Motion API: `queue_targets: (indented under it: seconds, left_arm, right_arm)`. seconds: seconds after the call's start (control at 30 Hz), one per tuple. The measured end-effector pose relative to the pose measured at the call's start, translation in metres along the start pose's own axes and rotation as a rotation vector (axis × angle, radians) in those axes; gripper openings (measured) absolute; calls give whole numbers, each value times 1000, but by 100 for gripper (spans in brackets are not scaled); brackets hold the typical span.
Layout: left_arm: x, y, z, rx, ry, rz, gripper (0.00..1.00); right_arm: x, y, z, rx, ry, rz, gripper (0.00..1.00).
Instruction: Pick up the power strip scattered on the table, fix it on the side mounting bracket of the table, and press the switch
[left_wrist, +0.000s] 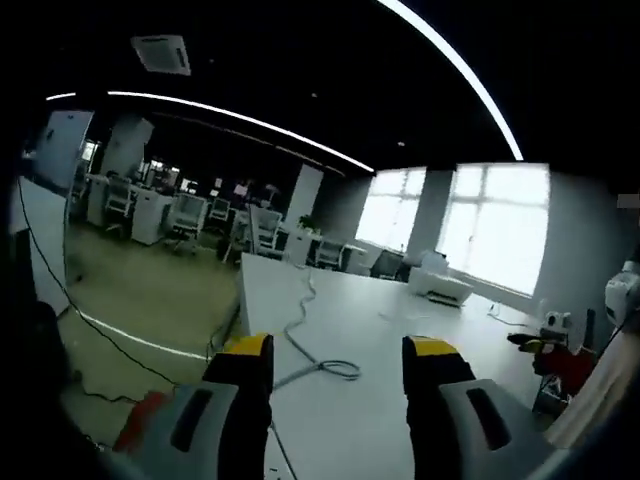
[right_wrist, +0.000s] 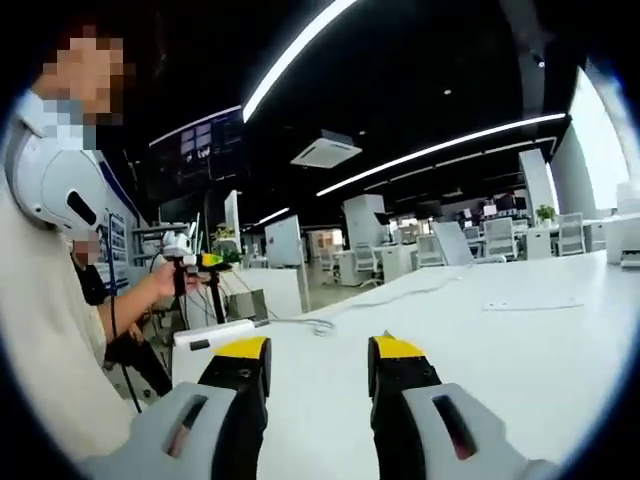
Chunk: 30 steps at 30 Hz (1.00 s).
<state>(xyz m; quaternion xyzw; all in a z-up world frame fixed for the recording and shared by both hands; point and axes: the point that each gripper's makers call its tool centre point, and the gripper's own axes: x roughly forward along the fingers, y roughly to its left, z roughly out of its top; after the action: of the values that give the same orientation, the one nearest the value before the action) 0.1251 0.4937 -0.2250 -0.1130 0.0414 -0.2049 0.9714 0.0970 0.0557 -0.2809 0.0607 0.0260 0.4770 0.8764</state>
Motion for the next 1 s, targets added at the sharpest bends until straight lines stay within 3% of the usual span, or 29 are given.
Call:
queue_targets:
  seconds: [0.23,0.37,0.63,0.8,1.0]
  left_arm:
    - [-6,-28,1,63,-27,35,58]
    - [-9,-40,3,133,-91,87,58]
    - [-19,-66,-10,216,-171,164,61]
    - [-26,-82,-13,213,-212,198,62]
    - [-29,-94,-25,259,-263,238,62]
  right_arm:
    - [-22,-18,9,-30,-35,-54,36]
    - [-33,-31,10,-35,-45,-101,36]
    - [-52,-47,9,-51,-52,-159,36]
    - [-63,-50,13,-76,-67,-179,37]
    - [-76,-58,1,-73,-51,-211,38]
